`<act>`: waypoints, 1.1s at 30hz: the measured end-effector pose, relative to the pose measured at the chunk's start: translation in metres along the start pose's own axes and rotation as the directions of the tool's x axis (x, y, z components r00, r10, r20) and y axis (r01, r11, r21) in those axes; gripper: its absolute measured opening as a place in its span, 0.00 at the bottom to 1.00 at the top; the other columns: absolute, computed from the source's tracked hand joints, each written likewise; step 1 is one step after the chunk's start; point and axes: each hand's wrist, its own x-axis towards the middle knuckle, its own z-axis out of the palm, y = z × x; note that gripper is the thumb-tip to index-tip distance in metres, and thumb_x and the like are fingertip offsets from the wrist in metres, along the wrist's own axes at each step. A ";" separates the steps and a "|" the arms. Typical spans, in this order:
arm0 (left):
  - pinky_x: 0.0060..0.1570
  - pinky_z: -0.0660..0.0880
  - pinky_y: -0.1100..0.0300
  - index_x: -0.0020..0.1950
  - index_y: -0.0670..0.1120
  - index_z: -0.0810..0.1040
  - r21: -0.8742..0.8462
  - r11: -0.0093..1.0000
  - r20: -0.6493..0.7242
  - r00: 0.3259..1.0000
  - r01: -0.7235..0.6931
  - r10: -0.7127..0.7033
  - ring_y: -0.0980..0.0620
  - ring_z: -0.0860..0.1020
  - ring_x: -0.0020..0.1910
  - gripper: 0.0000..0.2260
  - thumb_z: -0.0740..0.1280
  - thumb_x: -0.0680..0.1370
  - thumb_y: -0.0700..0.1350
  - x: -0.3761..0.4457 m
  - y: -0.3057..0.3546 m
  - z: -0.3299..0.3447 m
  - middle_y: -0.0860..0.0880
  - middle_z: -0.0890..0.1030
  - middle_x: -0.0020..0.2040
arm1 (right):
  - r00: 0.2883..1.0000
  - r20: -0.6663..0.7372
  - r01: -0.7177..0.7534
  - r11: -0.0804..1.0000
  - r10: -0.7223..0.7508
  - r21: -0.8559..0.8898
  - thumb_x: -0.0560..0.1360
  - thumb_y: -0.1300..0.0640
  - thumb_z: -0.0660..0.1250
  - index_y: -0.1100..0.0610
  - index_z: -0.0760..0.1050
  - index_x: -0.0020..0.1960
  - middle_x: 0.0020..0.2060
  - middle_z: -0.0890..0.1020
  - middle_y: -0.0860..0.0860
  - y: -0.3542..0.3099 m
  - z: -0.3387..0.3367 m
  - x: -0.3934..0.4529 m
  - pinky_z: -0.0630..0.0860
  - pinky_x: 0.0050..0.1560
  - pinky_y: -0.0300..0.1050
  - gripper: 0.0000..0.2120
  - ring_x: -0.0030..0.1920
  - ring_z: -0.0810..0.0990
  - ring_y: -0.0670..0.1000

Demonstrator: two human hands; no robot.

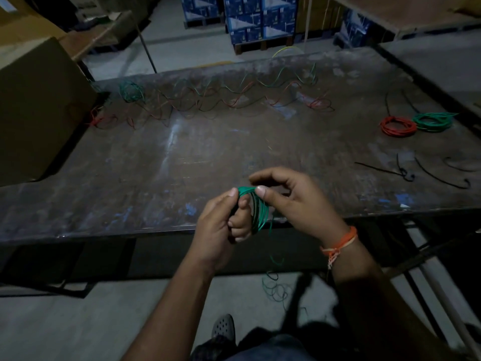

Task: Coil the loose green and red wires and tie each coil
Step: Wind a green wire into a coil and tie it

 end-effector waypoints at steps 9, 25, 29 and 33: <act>0.24 0.57 0.65 0.43 0.46 0.71 -0.369 0.925 0.163 0.986 0.095 -0.036 0.58 0.56 0.22 0.13 0.56 0.83 0.50 0.002 -0.002 0.000 0.55 0.58 0.26 | 0.988 0.150 0.041 0.994 -0.025 -0.106 0.83 0.56 0.59 0.54 0.78 0.68 0.57 0.84 0.48 0.001 0.008 -0.003 0.76 0.63 0.44 0.16 0.59 0.81 0.44; 0.24 0.57 0.62 0.39 0.47 0.71 -0.123 0.992 0.126 0.992 0.039 -0.024 0.58 0.56 0.22 0.14 0.56 0.82 0.50 0.006 0.004 0.010 0.57 0.62 0.24 | 0.992 -0.057 0.092 0.958 -0.111 -0.272 0.83 0.59 0.60 0.55 0.79 0.51 0.35 0.77 0.46 0.001 0.014 -0.009 0.72 0.41 0.44 0.09 0.39 0.77 0.46; 0.23 0.57 0.62 0.41 0.44 0.74 -0.133 0.991 0.155 0.988 0.012 0.008 0.57 0.55 0.22 0.13 0.58 0.81 0.50 0.008 0.002 0.013 0.57 0.60 0.24 | 0.993 -0.056 0.082 0.958 -0.101 -0.275 0.82 0.57 0.58 0.58 0.78 0.50 0.36 0.78 0.50 0.005 0.012 -0.010 0.74 0.43 0.50 0.11 0.40 0.77 0.50; 0.23 0.56 0.64 0.42 0.44 0.73 -0.120 0.993 0.144 0.989 -0.018 0.035 0.60 0.58 0.21 0.13 0.57 0.82 0.48 0.008 -0.001 0.016 0.57 0.61 0.24 | 0.993 -0.065 0.082 0.960 -0.102 -0.267 0.82 0.56 0.58 0.57 0.78 0.50 0.36 0.78 0.51 0.008 0.011 -0.009 0.74 0.43 0.53 0.11 0.40 0.78 0.51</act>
